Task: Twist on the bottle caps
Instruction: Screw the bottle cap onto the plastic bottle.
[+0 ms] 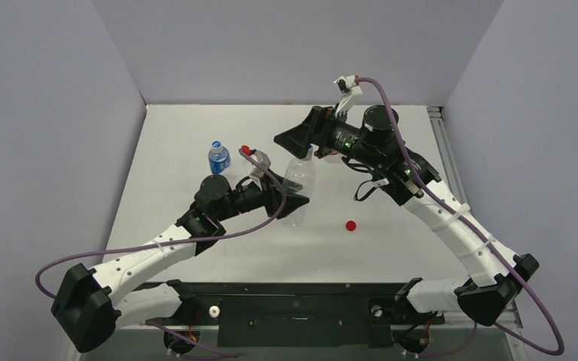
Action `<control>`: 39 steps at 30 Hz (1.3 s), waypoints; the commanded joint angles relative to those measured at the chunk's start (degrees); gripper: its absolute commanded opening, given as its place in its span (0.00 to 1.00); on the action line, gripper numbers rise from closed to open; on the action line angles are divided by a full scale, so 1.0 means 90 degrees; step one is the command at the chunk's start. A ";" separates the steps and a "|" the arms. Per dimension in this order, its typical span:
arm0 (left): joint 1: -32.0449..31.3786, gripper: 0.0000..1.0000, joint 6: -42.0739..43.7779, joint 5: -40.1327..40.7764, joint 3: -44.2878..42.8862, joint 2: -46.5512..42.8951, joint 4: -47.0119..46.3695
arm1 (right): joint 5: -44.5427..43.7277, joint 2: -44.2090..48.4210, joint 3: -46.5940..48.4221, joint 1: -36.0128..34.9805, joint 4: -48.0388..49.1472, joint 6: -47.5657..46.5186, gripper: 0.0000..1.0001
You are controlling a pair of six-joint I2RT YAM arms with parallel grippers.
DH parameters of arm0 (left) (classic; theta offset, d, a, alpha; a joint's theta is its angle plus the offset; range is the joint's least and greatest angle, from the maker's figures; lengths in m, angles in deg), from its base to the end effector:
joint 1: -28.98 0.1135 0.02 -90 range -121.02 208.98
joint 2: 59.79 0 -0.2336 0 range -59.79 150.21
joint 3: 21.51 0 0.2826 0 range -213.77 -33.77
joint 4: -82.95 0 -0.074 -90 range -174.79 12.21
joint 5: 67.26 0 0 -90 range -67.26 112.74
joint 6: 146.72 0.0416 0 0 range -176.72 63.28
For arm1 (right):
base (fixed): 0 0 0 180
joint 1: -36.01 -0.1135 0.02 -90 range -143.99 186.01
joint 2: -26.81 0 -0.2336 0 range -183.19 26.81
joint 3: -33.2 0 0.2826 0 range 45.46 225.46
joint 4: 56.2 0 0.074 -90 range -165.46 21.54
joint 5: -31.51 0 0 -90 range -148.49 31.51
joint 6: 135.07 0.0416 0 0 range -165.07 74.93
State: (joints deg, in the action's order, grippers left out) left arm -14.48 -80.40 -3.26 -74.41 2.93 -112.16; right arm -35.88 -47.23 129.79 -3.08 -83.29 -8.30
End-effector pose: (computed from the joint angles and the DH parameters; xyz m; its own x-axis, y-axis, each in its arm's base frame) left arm 0.2069 -0.2212 0.2832 -0.3143 -0.1995 -0.9281 0.8832 0.2970 -0.3629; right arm 0.2451 0.2197 0.4376 -0.5757 0.2443 -0.7803 -0.6678 0.4103 0.6211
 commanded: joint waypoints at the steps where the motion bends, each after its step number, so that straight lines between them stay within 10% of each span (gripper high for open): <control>1: -0.0017 0.00 -0.0105 -0.0051 -0.0325 0.0074 -0.0494 | 0.0261 0.0218 0.0035 -0.0079 0.0622 0.0045 0.86; 39: 0.0394 0.00 0.0121 0.0075 -0.0223 -0.0007 0.0076 | -0.0296 0.1599 -0.0818 -0.0043 -0.0228 -0.0531 0.86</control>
State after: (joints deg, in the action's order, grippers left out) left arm -11.33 -80.80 -1.97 -74.41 5.20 -111.20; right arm -36.10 -34.49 122.36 -3.45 -85.30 -11.10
